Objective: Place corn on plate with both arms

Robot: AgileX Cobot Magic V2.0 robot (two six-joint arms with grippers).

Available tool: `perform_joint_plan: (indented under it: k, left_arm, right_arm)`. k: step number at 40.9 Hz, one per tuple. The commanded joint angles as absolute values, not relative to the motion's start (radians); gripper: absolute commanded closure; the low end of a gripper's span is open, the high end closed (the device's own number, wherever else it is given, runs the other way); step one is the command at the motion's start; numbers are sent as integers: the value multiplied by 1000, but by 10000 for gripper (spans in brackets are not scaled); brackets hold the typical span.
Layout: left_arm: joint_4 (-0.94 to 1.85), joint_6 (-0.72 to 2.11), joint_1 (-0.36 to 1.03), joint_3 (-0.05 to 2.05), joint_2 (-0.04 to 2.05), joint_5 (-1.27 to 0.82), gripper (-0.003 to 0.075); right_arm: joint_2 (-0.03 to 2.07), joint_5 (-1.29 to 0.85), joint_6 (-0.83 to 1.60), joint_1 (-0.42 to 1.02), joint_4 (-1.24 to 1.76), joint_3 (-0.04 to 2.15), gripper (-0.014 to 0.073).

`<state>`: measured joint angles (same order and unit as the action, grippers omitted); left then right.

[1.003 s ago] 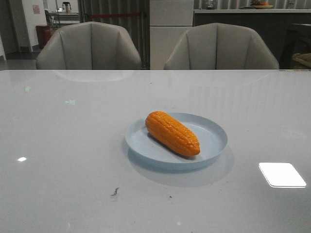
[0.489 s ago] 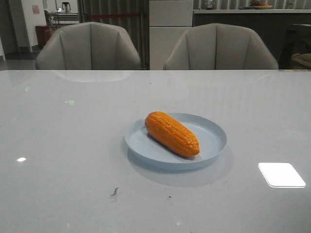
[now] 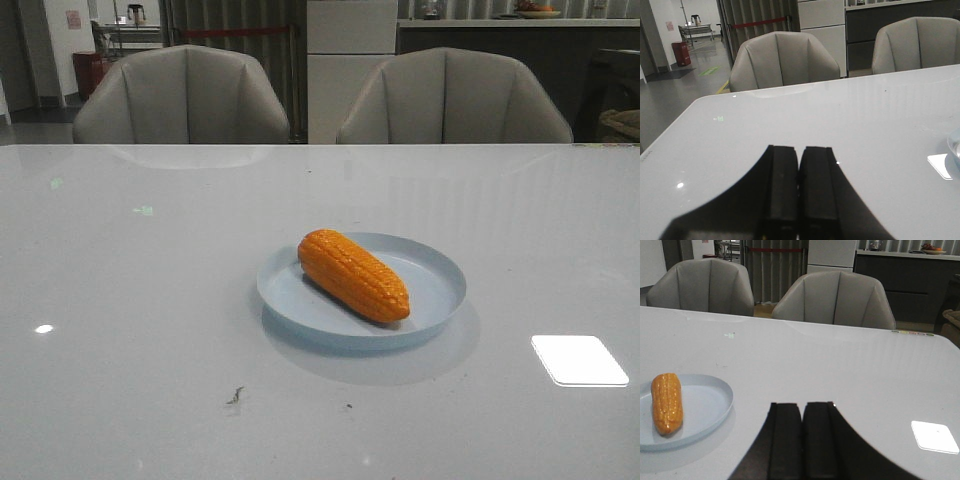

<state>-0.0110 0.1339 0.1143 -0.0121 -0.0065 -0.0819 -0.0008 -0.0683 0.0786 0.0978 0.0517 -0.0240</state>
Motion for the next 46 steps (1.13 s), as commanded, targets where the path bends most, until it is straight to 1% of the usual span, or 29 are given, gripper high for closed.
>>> perform_joint_plan:
  k: [1,46]
  left_arm:
    - [0,128,113,-48,-13,0,627]
    - [0,128,113,-48,-13,0,627]
  right_arm:
    - [-32,-35,81,93,55,-6,536]
    - [-35,-60,81,93,55,-6,536]
